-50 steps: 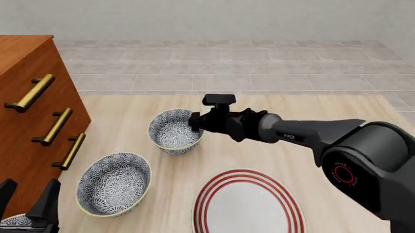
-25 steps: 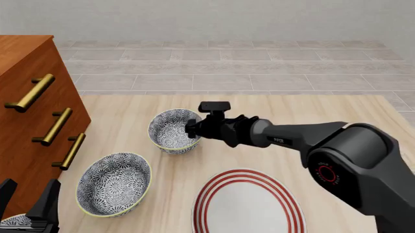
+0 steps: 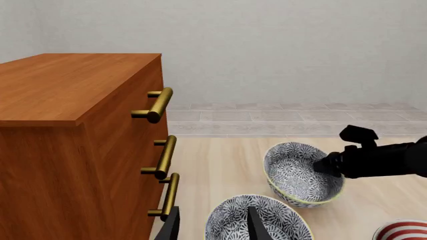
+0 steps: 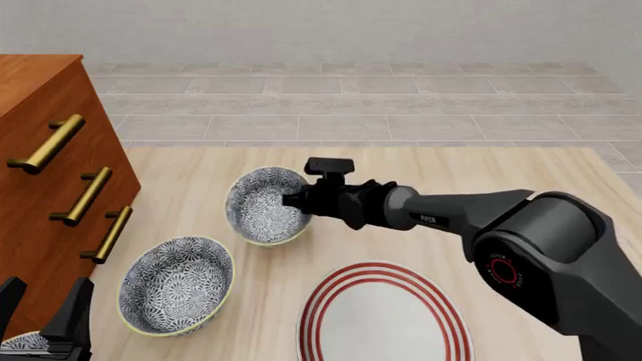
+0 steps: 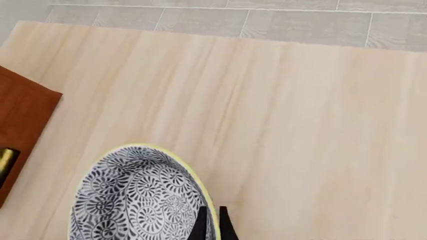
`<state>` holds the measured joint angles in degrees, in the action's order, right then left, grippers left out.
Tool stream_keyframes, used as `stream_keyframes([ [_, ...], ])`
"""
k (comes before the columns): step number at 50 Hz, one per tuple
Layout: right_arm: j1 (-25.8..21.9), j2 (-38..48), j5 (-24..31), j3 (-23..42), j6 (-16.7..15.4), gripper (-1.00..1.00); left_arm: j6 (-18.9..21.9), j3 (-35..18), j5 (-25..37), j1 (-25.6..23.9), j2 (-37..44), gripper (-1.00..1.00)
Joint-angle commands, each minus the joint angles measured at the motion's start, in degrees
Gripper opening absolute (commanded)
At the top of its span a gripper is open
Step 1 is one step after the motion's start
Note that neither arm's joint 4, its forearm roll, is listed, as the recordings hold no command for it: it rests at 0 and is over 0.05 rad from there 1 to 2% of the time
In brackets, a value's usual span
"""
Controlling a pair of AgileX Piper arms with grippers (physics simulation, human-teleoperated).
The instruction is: Pick up the bowl and put it in the front on the plate.
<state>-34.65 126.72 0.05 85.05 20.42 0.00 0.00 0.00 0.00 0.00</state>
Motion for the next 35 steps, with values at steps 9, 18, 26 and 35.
stream_keyframes([
  [9,0.7,-2.2,1.4,1.0,0.2,-1.00,0.0,0.0,0.0,0.0,0.0,1.00],
  [18,1.2,-3.8,2.6,0.7,0.1,-1.00,0.0,0.0,0.0,0.0,0.0,1.00],
  [26,1.6,-5.5,3.7,0.4,0.0,-1.00,0.0,0.0,0.0,0.0,0.0,1.00],
  [35,1.7,-8.1,5.3,-0.8,1.5,-1.00,0.0,0.0,0.0,0.0,0.0,1.00],
])
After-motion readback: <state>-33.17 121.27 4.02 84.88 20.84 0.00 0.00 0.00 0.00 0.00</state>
